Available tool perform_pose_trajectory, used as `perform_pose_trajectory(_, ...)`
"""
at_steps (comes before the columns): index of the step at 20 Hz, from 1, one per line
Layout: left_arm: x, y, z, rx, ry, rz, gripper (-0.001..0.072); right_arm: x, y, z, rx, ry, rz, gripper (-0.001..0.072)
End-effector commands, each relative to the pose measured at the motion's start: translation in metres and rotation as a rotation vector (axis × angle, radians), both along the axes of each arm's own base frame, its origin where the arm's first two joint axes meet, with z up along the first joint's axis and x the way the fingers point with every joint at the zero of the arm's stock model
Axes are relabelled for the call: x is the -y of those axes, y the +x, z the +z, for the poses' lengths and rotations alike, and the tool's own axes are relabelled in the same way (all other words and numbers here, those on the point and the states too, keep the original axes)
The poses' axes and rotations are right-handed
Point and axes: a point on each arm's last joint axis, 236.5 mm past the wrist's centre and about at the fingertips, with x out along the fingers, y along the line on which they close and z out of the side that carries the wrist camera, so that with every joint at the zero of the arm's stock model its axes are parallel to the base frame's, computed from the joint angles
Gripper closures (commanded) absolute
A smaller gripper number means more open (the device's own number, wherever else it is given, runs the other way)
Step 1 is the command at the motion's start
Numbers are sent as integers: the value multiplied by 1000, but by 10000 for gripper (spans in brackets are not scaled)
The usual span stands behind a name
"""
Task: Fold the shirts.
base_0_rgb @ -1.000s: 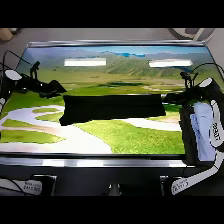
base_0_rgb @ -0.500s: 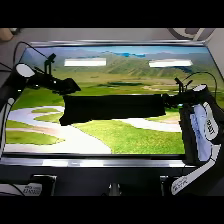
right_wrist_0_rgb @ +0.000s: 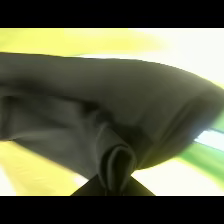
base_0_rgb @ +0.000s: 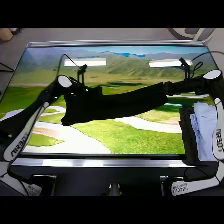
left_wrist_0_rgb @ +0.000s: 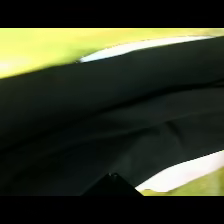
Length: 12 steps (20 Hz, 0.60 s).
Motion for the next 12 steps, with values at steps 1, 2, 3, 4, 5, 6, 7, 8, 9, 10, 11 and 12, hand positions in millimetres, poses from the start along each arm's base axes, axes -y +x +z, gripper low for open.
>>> perform_pose_trajectory(1,62,-18,-30,-135,-145,16,680,-37,-28,81,146,-17,75,694)
perform_pose_trajectory(2,75,-22,-38,-154,-163,12,680,-49,-39,102,178,-16,85,694)
perform_pose_trajectory(3,85,-24,-43,-176,-187,25,680,-61,-51,122,199,-10,95,694)
perform_pose_trajectory(4,97,-27,-45,-204,-226,42,680,-71,-62,136,204,-1,99,694)
perform_pose_trajectory(5,112,-30,-44,-221,-275,50,680,-81,-74,148,212,4,112,694)
perform_pose_trajectory(6,126,-32,-42,-230,-324,57,680,-90,-83,155,216,1,123,693)
perform_pose_trajectory(7,140,-34,-40,-240,-372,69,680,-96,-90,160,212,-6,123,693)
perform_pose_trajectory(8,151,-36,-40,-250,-407,85,680,-100,-95,162,208,-16,124,693)
perform_pose_trajectory(9,159,-38,-40,-259,-437,96,680,-102,-97,161,203,-23,124,693)
perform_pose_trajectory(10,163,-38,-38,-250,-461,92,681,-102,-97,161,199,-25,121,693)
perform_pose_trajectory(11,161,-35,-35,-221,-463,72,682,-99,-94,160,206,-38,108,693)
perform_pose_trajectory(12,155,-32,-30,-199,-469,54,683,-95,-87,159,222,-56,86,693)
